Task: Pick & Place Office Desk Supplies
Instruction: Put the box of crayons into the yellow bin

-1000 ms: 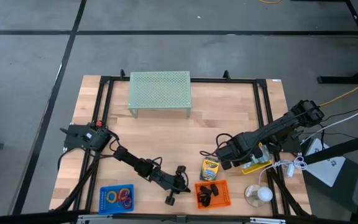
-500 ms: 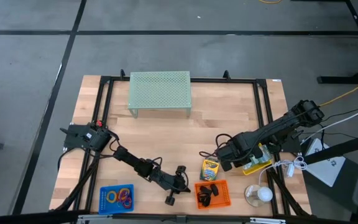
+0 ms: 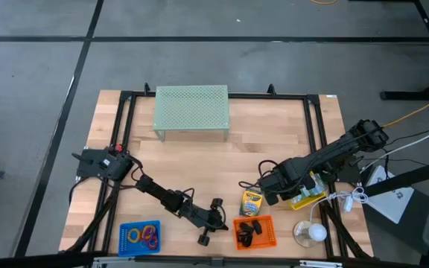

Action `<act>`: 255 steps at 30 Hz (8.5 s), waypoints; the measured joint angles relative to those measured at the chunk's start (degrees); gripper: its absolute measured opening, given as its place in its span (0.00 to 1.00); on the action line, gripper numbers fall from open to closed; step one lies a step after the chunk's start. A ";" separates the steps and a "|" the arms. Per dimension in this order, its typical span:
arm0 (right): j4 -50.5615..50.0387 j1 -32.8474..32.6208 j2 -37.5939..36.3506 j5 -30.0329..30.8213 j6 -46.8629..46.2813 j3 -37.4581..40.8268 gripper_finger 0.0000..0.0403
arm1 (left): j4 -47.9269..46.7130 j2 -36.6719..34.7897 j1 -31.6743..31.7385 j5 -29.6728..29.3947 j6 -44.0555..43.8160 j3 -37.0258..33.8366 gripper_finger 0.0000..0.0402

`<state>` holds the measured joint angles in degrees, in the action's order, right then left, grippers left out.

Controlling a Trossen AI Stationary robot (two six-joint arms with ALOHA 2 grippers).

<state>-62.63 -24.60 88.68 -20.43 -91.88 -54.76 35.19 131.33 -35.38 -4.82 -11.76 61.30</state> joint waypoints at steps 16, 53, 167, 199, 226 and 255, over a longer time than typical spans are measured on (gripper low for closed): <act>0.30 0.00 -0.02 -0.17 0.84 -0.02 0.11 | -0.01 0.01 0.00 -0.02 -0.01 0.00 0.01; 2.10 0.01 -0.07 0.43 1.70 -0.02 0.01 | -0.01 0.00 0.00 -0.02 -0.06 0.00 0.01; -0.03 0.92 -0.04 12.07 3.83 -3.42 0.34 | -0.03 0.00 0.00 -0.09 0.01 0.00 0.01; 23.14 2.62 13.03 10.03 5.45 -2.99 0.09 | -0.04 0.00 0.00 -0.09 -0.01 0.00 0.01; 8.11 4.17 -4.64 21.69 -2.68 -2.73 0.00 | -0.05 0.01 -0.04 -0.13 0.01 0.00 0.01; -16.50 -13.49 -16.47 8.27 -38.20 -2.89 0.00 | -0.05 0.01 -0.04 -0.07 -0.03 0.00 0.01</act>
<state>-79.13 -38.09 72.22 -12.16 -130.08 -57.65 35.14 131.34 -35.42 -4.89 -11.79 61.30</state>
